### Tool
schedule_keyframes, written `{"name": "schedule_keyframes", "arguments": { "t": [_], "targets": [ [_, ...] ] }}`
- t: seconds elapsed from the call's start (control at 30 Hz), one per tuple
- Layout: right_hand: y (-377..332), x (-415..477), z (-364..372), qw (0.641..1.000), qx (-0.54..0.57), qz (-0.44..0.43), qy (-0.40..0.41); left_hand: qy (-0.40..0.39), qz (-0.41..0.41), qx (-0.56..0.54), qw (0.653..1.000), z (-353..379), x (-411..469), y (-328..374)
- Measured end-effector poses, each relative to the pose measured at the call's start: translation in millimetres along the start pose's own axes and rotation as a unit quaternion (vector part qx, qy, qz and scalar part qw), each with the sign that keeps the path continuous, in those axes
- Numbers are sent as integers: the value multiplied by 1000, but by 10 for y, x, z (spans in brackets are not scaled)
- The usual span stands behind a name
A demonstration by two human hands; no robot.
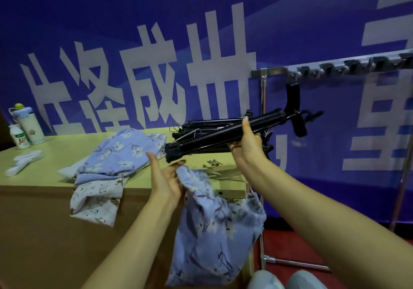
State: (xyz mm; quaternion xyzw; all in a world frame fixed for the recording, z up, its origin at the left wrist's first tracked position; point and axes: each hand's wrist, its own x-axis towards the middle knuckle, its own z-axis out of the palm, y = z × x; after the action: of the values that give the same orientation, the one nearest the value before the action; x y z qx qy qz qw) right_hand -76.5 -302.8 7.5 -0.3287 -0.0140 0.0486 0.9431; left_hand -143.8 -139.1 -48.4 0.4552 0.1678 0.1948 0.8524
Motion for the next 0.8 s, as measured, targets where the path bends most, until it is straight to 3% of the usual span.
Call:
{"name": "schedule_keyframes", "arguments": {
  "t": [0.1,0.2,0.37,0.5,0.63,0.8],
  "targets": [
    [-98,54,-71,999,-42,-27,16,38,9,85,996,-147,1,71],
    [-163,31,-123,998,-49,-46,16,20,5,168,986,-102,-37,115],
    [-183,-53,-153,997,-49,-50,-26,-8,47,241,969,118,-122,157],
    [-45,-208,-130,987,-114,-75,-84,-38,83,322,942,266,-183,172],
    [81,-394,-74,965,-191,-104,-147,-66,122,336,932,378,-265,126],
    [257,-639,-100,938,-251,-125,-206,-92,179,271,941,532,-378,193]
  ]
}}
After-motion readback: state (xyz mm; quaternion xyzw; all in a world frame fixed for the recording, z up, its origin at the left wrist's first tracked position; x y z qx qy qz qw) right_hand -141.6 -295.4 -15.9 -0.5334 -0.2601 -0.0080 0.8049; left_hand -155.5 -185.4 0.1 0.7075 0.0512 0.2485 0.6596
